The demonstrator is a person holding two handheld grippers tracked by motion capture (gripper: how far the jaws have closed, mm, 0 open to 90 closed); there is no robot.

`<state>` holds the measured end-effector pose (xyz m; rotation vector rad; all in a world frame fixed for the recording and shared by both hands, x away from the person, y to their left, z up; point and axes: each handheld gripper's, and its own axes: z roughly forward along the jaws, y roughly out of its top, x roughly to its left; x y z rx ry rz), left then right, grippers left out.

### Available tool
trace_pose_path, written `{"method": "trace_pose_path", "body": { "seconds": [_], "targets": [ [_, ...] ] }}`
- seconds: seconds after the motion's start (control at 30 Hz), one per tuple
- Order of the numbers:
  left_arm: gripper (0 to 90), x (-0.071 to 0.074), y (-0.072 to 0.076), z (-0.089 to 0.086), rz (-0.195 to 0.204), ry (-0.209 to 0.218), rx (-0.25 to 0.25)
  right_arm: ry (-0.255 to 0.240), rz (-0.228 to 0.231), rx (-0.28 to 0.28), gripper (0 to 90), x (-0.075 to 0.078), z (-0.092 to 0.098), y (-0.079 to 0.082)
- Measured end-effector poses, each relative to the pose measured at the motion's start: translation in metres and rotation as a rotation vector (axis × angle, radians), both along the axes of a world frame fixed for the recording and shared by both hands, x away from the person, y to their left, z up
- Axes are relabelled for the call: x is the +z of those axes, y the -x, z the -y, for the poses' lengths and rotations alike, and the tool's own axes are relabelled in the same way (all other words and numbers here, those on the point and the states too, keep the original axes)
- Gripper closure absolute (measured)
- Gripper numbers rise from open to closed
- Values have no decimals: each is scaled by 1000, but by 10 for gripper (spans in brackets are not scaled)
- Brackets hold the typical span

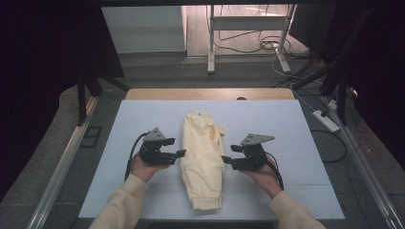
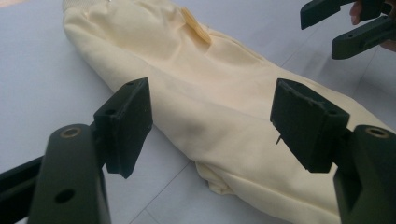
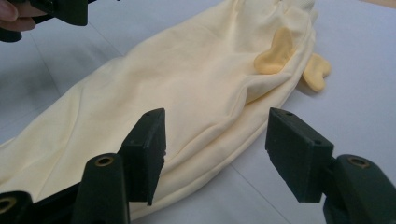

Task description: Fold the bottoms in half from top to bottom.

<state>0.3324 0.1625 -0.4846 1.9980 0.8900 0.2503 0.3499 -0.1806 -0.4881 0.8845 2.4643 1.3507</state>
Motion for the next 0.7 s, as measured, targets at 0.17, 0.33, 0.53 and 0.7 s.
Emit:
{"method": "trace_pose_path", "body": {
  "seconds": [0.17,0.33,0.53,0.7],
  "targets": [
    [288,0,-2,0,3,0,5,5,-3,3,386,-1,-3,-7],
    [286,0,-5,-2,4,-4,15,1,-8,5,386,-3,-3,-10],
    [274,-1,-13,-4,-4,19,36,-10,-7,2,380,-1,-1,-13],
    [260,-4,-22,-1,-22,-5,33,-16,-14,-21,375,0,1,-19]
  ]
}}
